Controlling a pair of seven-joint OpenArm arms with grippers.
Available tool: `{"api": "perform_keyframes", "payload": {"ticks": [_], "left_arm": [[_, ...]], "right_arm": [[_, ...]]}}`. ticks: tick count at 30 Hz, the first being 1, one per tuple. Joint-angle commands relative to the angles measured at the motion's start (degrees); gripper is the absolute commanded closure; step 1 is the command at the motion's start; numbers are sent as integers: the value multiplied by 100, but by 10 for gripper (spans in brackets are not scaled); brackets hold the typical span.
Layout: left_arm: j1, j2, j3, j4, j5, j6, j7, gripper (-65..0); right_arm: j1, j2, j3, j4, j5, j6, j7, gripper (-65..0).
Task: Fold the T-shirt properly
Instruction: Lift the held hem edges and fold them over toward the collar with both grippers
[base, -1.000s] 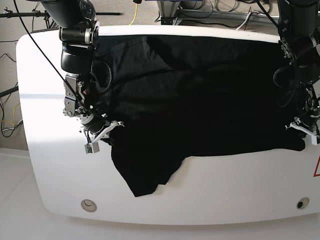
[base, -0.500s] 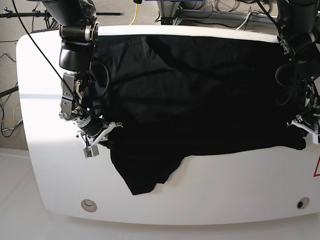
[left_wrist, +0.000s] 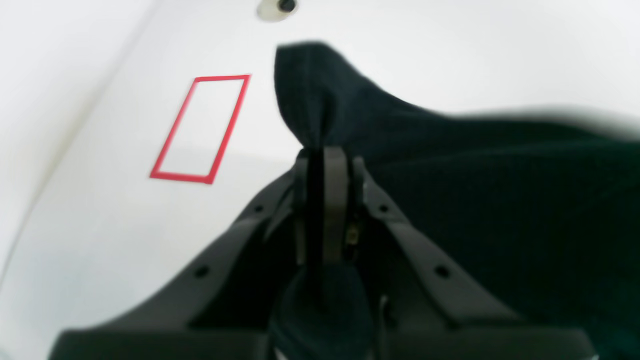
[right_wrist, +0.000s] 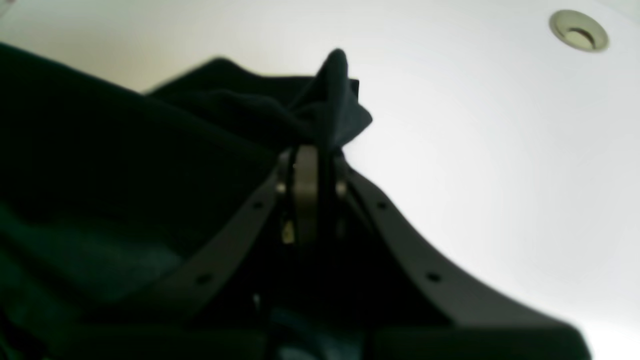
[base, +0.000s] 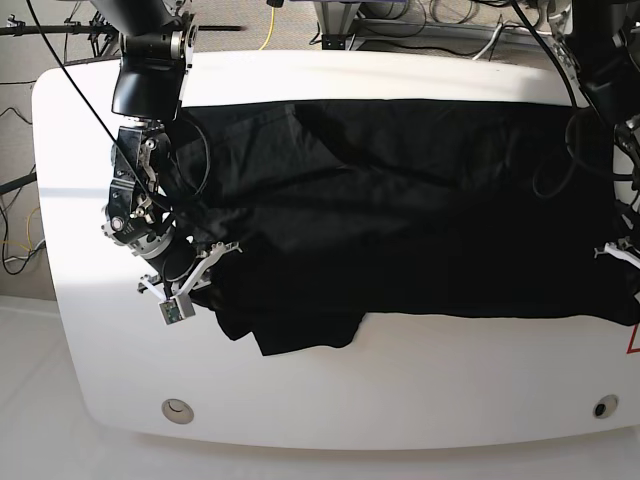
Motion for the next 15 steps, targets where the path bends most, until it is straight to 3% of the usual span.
{"api": "perform_keyframes", "payload": {"ticks": [1, 15], "left_arm": [[15, -33, -2, 249, -100, 17, -47, 0], [527, 7, 35, 660, -743, 23, -142, 0]], "right_arm": [[113, 84, 32, 281, 74, -7, 57, 0], [-400, 156, 77, 904, 55, -37, -133, 0]]}}
